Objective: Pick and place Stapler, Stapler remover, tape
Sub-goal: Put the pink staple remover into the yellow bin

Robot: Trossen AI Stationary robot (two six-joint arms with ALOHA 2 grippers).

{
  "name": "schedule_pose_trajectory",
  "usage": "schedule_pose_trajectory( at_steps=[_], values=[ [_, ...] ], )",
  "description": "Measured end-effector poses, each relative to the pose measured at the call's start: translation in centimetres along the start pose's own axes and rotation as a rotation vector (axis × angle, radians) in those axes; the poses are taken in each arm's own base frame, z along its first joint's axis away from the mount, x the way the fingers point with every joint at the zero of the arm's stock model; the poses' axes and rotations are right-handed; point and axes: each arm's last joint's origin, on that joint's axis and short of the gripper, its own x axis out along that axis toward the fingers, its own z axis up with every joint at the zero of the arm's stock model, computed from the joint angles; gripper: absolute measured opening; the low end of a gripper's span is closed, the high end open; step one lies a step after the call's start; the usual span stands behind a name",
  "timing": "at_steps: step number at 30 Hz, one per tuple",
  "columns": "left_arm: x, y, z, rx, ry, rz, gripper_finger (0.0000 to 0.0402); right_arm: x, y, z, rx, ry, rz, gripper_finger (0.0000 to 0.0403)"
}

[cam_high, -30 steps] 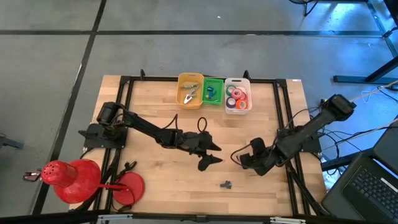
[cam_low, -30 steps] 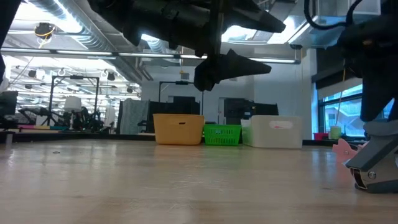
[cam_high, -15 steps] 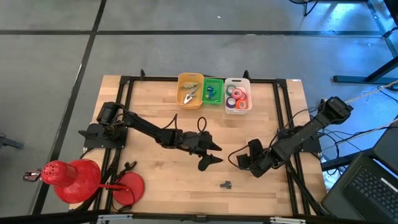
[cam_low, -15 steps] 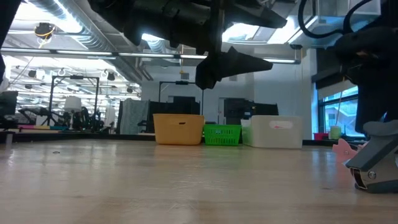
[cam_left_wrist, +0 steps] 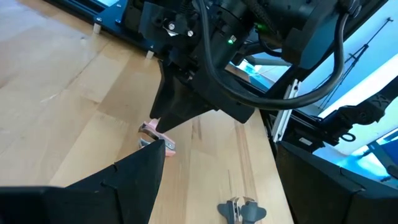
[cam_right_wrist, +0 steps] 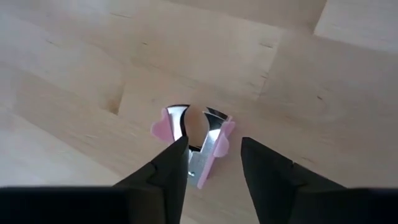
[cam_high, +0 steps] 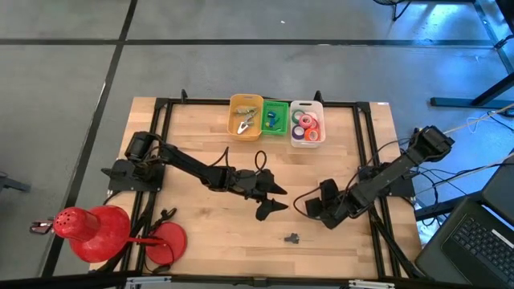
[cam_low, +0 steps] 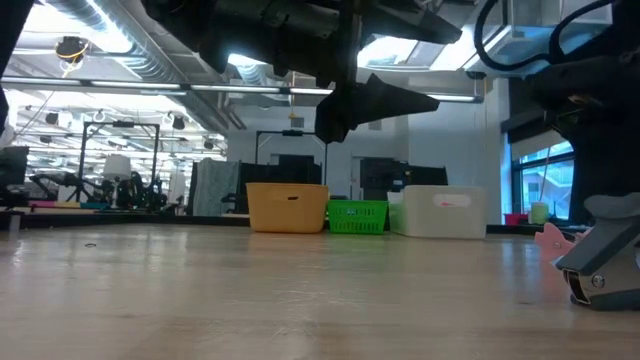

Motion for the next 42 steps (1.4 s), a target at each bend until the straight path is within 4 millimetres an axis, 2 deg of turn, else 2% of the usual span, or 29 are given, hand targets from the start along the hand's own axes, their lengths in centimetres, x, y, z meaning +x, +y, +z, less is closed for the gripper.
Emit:
schedule_pose_trajectory(
  at_steps=[25,28,32,37,40,42],
  values=[
    [0.0,0.0,0.0,-0.016,0.003,-0.005,0.0294,0.3,0.2,0.4,-0.002,0.013,-0.010,0.0090],
    [0.0,0.0,0.0,-0.016,0.003,-0.005,0.0294,0.3,0.2,0.4,-0.003,0.025,-0.013,0.0068],
    [0.0,0.0,0.0,-0.016,0.003,-0.005,0.0294,0.3,0.2,0.4,-0.026,0.024,-0.010,0.0014],
    [0.0,0.0,0.0,-0.016,0.003,-0.005,0.0294,0.2,0.3,0.5,-0.031,-0.001,0.000,0.0004],
    [0.0,0.0,0.0,-0.016,0.003,-0.004,0.0294,-0.4,0.2,0.8,-0.052,-0.002,0.005,0.0002],
    [0.0,0.0,0.0,-0.024,0.003,-0.004,0.0294,-1.5,0.1,1.3,-0.075,-0.005,-0.006,0.0002]
  ],
)
